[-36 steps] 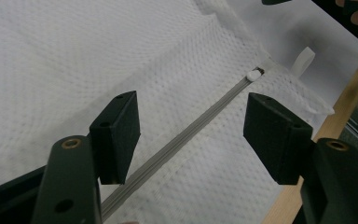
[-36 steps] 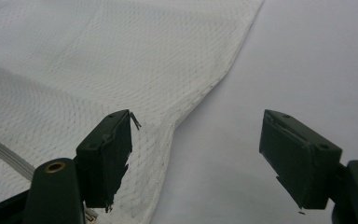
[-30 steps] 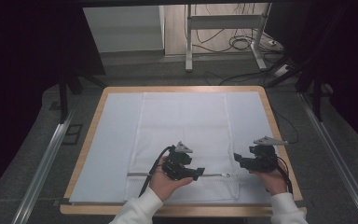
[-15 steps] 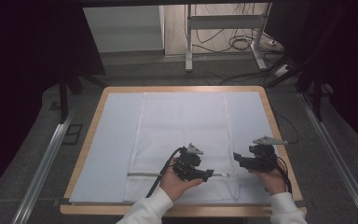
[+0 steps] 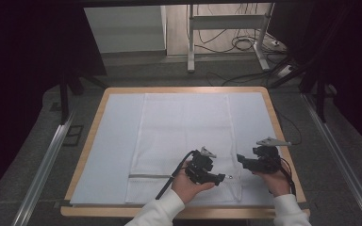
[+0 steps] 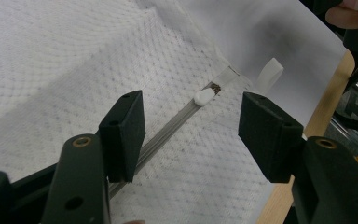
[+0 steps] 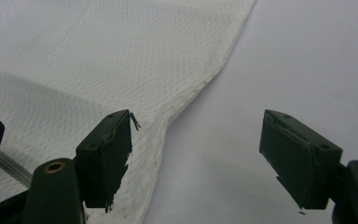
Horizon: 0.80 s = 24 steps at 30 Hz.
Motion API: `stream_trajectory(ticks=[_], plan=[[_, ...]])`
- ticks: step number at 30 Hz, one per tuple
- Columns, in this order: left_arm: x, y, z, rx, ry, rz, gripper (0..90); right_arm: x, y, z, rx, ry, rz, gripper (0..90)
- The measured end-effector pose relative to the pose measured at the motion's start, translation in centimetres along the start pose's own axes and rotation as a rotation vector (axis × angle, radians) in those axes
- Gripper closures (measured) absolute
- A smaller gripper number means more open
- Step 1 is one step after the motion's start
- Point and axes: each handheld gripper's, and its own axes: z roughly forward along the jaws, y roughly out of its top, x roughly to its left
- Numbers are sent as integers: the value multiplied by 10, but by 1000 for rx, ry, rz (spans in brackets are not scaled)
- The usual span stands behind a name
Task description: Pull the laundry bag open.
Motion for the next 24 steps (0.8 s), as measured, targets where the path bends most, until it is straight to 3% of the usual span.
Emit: stream_trajectory(ticks=[16,24], plan=[[-5,7,16,41,-68,-25,433,-2,-1,0,7,-15,-5,253],[-5,7,22,51,-78,-43,441,-4,-1,-1,3,-17,3,258]])
